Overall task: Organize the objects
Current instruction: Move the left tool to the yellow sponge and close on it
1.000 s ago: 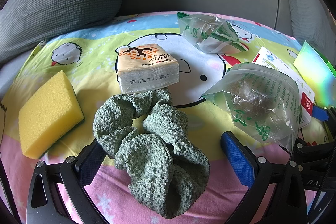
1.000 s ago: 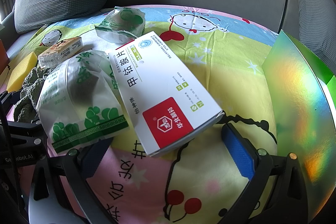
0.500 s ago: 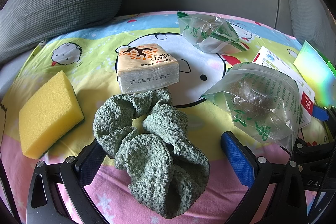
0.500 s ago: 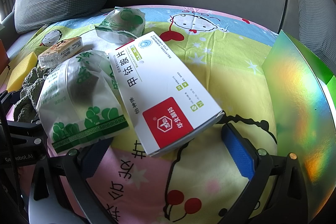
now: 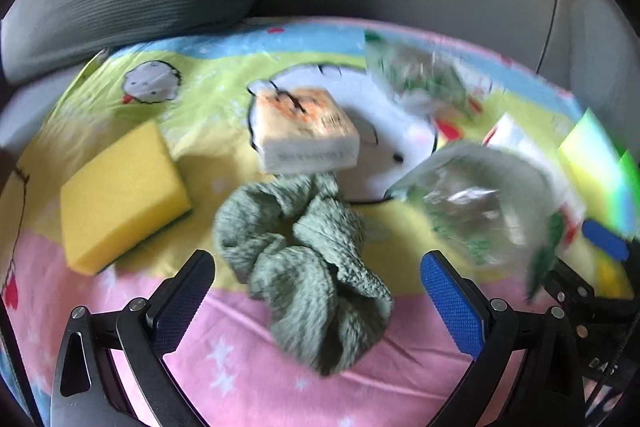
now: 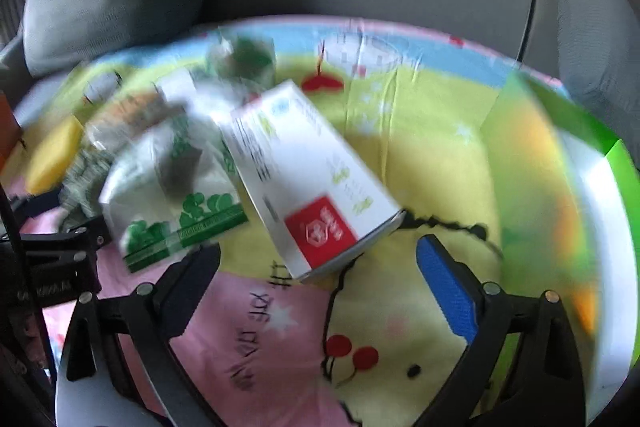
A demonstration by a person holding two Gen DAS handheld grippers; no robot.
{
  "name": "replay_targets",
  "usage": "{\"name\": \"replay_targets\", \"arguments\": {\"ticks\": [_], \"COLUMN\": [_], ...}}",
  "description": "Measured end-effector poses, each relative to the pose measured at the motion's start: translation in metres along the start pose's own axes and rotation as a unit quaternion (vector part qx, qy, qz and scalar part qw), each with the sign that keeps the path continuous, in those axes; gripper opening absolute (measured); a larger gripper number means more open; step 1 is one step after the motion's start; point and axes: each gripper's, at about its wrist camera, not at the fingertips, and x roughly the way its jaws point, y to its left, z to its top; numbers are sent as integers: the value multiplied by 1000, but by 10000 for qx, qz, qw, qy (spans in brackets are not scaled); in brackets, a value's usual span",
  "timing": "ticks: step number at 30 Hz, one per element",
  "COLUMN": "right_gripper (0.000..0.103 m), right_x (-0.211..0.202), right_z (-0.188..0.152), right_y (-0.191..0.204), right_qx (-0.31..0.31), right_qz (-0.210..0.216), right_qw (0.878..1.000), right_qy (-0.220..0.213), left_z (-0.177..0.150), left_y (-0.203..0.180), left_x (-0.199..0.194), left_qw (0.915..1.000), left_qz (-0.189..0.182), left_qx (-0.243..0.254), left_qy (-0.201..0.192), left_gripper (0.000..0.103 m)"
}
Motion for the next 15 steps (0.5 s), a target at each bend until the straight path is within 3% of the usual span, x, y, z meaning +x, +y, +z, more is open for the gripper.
{"name": "replay_targets", "arguments": {"ticks": [4, 8, 12, 15], "right_gripper": [99, 99, 99, 95], "right_x": [-39, -56, -62, -63], "right_z": [8, 15, 26, 36], "right_y": [-5, 0, 21, 46], "right_qx": [276, 399, 366, 157], "right_qz": [474, 868, 971, 1428], "right_qw": [9973, 9932, 9925, 9878], "right_qy": [-496, -670, -652, -596], "left_z": [4, 9, 12, 13], "left_y": [30, 58, 82, 99], "left_x": [-40, -56, -53, -49], "left_qw": [9962, 9896, 9855, 9815], "left_qz": [-313, -454, -146, 206], "left_qx": [-657, -1164, -1581, -1835], "left_qy": [-477, -713, -595, -506], "left_gripper": [103, 103, 103, 103]}}
